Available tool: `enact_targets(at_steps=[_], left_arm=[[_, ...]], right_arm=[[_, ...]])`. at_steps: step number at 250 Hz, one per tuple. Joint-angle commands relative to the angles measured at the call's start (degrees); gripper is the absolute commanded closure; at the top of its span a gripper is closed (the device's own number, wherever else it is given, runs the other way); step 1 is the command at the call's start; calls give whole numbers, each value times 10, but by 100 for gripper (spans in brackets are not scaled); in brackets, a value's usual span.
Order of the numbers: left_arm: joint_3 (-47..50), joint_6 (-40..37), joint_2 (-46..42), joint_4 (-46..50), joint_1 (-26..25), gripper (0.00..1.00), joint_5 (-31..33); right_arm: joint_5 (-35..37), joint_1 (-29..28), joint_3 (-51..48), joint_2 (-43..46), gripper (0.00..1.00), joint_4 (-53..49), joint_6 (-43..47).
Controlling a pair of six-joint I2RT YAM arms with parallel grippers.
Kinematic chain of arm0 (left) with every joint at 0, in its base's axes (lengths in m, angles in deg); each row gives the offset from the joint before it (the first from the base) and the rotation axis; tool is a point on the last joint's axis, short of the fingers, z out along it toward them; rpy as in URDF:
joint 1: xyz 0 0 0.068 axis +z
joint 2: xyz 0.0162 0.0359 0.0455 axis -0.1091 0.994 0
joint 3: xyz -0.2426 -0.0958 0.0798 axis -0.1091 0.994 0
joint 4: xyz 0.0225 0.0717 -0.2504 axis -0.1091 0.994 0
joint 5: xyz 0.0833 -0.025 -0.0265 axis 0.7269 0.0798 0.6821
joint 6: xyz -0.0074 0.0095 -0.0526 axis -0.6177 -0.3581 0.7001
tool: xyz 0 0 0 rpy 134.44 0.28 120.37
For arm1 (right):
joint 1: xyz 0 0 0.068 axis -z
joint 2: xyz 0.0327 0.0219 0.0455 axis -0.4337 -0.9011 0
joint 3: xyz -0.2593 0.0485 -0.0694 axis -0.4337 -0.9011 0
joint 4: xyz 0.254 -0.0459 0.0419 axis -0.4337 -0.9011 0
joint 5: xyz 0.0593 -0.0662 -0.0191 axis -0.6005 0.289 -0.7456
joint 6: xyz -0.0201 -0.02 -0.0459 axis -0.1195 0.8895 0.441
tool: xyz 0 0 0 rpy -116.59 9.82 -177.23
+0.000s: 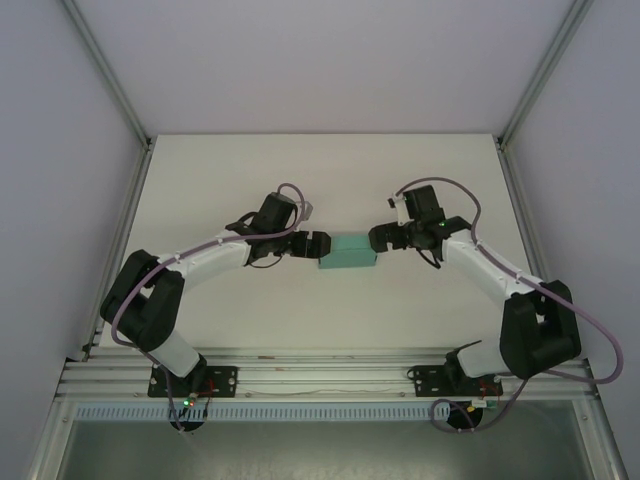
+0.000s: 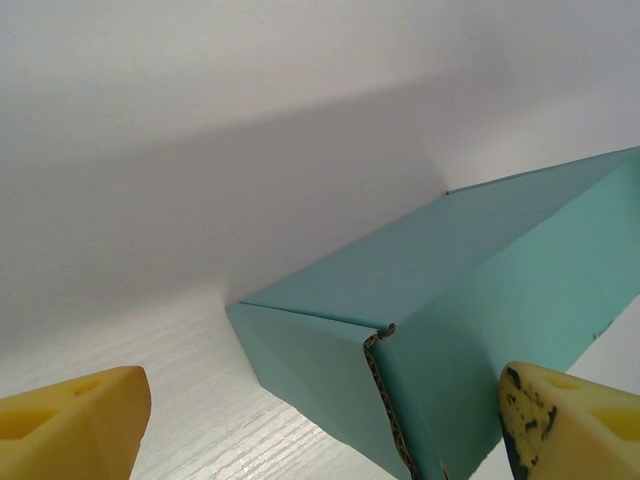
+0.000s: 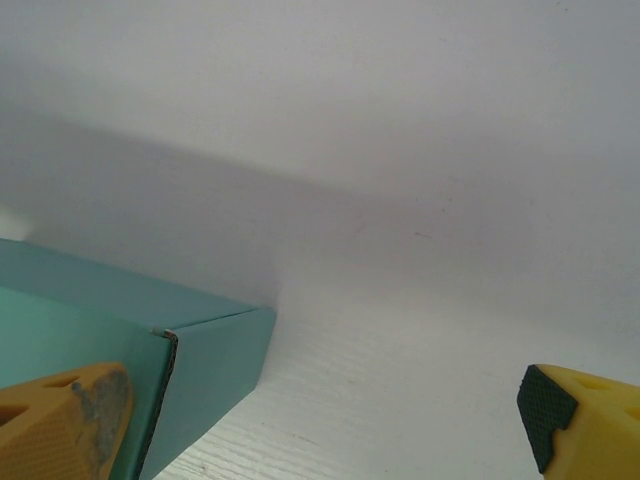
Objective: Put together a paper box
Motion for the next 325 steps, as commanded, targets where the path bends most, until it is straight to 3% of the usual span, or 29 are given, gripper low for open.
enact_targets(at_steps=[1, 71, 123, 200, 240, 277, 325], left_arm=[[14, -12, 8, 20, 7, 13, 3], [14, -7, 18, 13, 8, 21, -1], [12, -7, 28, 11, 8, 27, -9], [7, -1, 35, 8, 9, 46, -16], [8, 2, 40, 6, 8, 51, -16], [9, 3, 47, 9, 8, 60, -18], [14, 2, 45, 3, 8, 60, -19]], right_arm=[[32, 2, 18, -5, 2, -21, -15], [17, 3, 11, -14, 3, -37, -24], [-55, 2, -23, -63, 9, -46, -32], [60, -39, -45, -99, 14, -27, -13], [95, -47, -80, -64, 13, -3, -9], [84, -47, -78, -13, 11, 25, -22], [58, -43, -40, 48, 6, 50, -32]])
